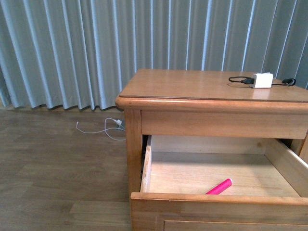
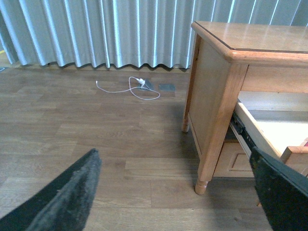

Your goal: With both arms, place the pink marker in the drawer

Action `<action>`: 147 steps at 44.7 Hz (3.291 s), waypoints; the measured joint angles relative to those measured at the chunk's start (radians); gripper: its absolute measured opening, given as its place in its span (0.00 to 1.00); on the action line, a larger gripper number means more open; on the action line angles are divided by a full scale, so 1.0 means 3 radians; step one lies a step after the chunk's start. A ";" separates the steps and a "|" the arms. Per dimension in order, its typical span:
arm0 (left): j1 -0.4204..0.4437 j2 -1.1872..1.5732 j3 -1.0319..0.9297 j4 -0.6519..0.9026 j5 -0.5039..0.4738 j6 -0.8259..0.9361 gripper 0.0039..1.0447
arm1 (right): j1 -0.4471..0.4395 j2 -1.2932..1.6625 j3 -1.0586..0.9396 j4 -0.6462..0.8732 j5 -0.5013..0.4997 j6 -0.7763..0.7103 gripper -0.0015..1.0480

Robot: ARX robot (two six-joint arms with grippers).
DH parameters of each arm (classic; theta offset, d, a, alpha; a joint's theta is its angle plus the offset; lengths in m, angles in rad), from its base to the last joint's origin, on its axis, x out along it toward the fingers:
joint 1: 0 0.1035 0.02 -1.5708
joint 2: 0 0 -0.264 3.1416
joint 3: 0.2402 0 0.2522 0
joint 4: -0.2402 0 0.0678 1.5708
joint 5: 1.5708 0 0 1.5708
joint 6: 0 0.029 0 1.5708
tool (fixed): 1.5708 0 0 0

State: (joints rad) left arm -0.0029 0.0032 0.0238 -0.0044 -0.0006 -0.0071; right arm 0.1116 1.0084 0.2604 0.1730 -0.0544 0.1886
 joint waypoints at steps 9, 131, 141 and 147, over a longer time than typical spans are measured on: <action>0.0000 0.0000 0.0000 0.0000 0.0000 0.0008 0.94 | -0.0013 0.1209 0.0417 0.0271 0.0047 -0.0023 0.92; 0.0000 0.0000 0.0000 0.0000 0.0000 0.0008 0.94 | -0.0482 -0.1489 -0.0212 -0.0468 0.0062 -0.0240 0.92; 0.0000 0.0000 0.0000 0.0000 0.0000 0.0008 0.94 | -0.0383 -0.1754 -0.0701 0.0856 0.0179 -0.0558 0.55; 0.0000 0.0000 0.0000 0.0000 0.0001 0.0008 0.94 | -0.0383 -0.1886 -0.0800 0.0863 0.0179 -0.0590 0.35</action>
State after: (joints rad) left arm -0.0029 0.0032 0.0238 -0.0044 -0.0002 -0.0048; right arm -0.0032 0.4427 0.0204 0.4320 -0.0006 0.0116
